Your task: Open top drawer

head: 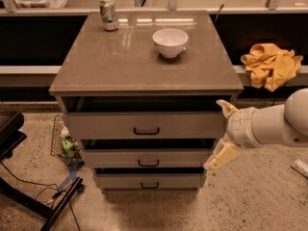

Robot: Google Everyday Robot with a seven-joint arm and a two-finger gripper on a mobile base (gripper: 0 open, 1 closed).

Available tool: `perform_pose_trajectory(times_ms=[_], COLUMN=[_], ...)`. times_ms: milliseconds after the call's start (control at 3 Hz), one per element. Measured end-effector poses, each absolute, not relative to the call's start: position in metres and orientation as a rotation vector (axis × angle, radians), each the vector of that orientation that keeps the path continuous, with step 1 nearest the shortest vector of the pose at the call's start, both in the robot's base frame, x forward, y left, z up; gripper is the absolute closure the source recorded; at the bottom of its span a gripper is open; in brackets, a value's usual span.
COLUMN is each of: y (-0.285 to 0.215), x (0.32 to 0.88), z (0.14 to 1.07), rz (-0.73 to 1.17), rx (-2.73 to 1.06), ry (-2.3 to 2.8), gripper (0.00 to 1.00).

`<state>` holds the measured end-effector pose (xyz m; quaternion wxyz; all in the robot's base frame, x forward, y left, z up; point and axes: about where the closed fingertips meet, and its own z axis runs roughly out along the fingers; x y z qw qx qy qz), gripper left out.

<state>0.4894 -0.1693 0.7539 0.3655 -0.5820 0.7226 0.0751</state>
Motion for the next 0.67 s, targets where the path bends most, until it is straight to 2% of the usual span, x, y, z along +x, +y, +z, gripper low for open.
perform_pose_trajectory(times_ms=[333,667], y=[-0.1540,-0.1511], x=[0.5333,0.5345], z=[0.6984,0.6967], rz=[0.199,0.201], rx=[-1.576,-1.586], ry=[1.878,1.875], gripper=[0.00,0.00])
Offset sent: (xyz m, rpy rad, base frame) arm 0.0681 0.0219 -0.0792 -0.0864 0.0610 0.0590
